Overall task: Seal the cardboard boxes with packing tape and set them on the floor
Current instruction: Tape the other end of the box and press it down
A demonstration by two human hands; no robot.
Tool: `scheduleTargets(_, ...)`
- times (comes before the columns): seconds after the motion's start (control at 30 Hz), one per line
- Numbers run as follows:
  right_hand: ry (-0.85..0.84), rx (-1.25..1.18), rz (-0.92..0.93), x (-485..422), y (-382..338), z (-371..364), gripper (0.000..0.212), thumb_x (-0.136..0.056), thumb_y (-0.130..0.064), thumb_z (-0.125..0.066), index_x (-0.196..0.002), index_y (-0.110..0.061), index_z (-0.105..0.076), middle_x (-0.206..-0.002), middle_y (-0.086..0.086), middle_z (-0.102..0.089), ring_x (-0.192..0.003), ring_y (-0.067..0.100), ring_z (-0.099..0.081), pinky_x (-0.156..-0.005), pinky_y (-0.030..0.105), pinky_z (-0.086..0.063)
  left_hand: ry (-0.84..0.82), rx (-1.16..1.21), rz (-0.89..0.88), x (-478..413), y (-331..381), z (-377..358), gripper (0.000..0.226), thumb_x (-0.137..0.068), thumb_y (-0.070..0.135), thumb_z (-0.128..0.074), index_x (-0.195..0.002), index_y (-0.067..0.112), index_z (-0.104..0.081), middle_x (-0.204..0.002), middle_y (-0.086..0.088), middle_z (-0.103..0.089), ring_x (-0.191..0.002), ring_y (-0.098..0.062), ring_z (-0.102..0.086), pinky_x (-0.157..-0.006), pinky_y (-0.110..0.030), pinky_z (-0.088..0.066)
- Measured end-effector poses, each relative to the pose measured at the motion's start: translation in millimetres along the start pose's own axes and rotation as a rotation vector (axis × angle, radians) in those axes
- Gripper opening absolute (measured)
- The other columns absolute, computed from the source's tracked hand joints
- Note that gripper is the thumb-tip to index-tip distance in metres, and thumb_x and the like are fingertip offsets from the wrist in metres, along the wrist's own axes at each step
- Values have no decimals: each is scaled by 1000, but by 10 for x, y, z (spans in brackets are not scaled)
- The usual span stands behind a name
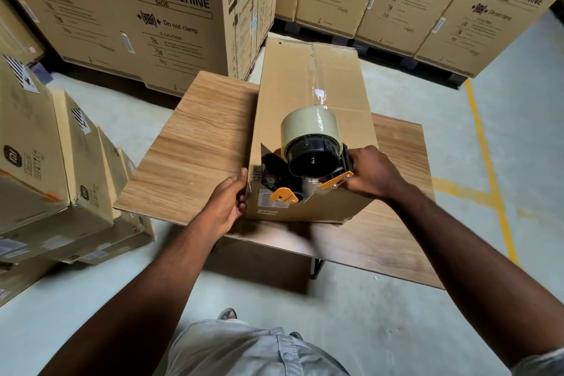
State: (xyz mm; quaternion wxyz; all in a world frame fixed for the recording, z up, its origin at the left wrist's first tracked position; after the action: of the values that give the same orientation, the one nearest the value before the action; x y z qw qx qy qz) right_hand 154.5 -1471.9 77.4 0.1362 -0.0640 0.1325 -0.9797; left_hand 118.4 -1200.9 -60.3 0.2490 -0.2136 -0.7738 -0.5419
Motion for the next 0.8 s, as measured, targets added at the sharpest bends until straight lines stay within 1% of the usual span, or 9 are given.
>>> scheduleTargets(0.07, -5, -34, 3, 0, -3, 5, 20, -66, -36, -53, -66, -17, -49, -59, 4, -54, -55, 29, -51, -52, 33, -38, 42, -89, 13, -32, -58, 65, 19, -99, 33, -58, -102, 16, -64, -62, 7, -51, -56, -4, -39, -50, -18, -33)
scheduleTargets(0.13, -11, -60, 7, 2, -6, 10, 21, -67, -38, -54, -64, -18, -49, -58, 3, -55, -54, 25, -49, -51, 32, -35, 126, -150, 13, -49, -54, 179, 20, -98, 25, -60, -115, 14, -64, -64, 6, -49, -56, -5, -39, -47, -15, -36)
scheduleTargets(0.2, -38, -81, -5, -1, 4, -1, 24, -70, -39, -60, -62, -20, -49, -57, 1, -54, -52, 20, -45, -51, 30, -31, 126, -59, -38, -36, 59, 183, 14, -97, 25, -62, -108, 15, -64, -67, 6, -50, -58, -5, -43, -54, -17, -40)
scheduleTargets(0.27, -78, -116, -55, -26, 72, -33, 25, -73, -29, -70, -62, -16, -51, -57, 2, -55, -54, 19, -42, -51, 31, -31, 80, 38, -142, 9, 243, 83, 9, -97, 26, -62, -100, 18, -61, -74, 4, -53, -65, -5, -48, -63, -21, -42)
scheduleTargets(0.37, -154, -131, -105, -75, 121, -72, 21, -73, -9, -73, -62, -8, -55, -55, 6, -54, -55, 19, -43, -53, 31, -33, 71, -169, -323, 59, 468, -67, 13, -93, 25, -68, -103, 20, -63, -89, 1, -64, -81, -8, -60, -77, -24, -50)
scheduleTargets(0.47, -172, -135, -120, -87, 83, -53, 34, -73, -4, -73, -54, -17, -48, -50, 0, -48, -50, 14, -37, -48, 26, -30, 92, -339, -400, 60, 516, -110, 18, -88, 18, -74, -102, 20, -62, -96, -2, -63, -89, -11, -60, -83, -24, -52)
scheduleTargets(0.6, -164, -63, -64, -94, 90, -87, 32, -74, -21, -73, -55, -16, -48, -51, 3, -51, -50, 23, -41, -48, 34, -35, 91, -410, -466, 80, 580, -101, 18, -88, 12, -73, -101, 18, -62, -93, -2, -64, -84, -9, -61, -78, -21, -52)
scheduleTargets(0.7, -175, -38, 2, -55, 153, -85, 33, -72, -41, -67, -58, -14, -53, -54, 4, -55, -52, 28, -53, -49, 39, -42, 126, -431, -478, 141, 607, -94, 17, -87, 15, -74, -100, 17, -63, -91, 2, -66, -73, 1, -61, -71, -15, -50)
scheduleTargets(0.8, -156, -30, 18, 83, 325, 20, 40, -65, -55, -53, -58, -15, -53, -52, 1, -54, -52, 26, -55, -50, 37, -43, 162, -421, -464, 178, 587, -77, 18, -85, 21, -77, -96, 21, -63, -93, 4, -67, -81, -4, -63, -72, -18, -47)
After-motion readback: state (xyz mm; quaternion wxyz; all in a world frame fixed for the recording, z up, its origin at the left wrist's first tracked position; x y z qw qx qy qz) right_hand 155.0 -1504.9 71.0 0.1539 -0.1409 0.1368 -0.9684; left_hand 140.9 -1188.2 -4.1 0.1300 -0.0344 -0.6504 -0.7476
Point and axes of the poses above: each hand's wrist, its own x-axis away from the middle knuckle, its own z-axis out of the back of the hand, y = z × x, the point moved 6 cm from there along -x, towards the middle knuckle
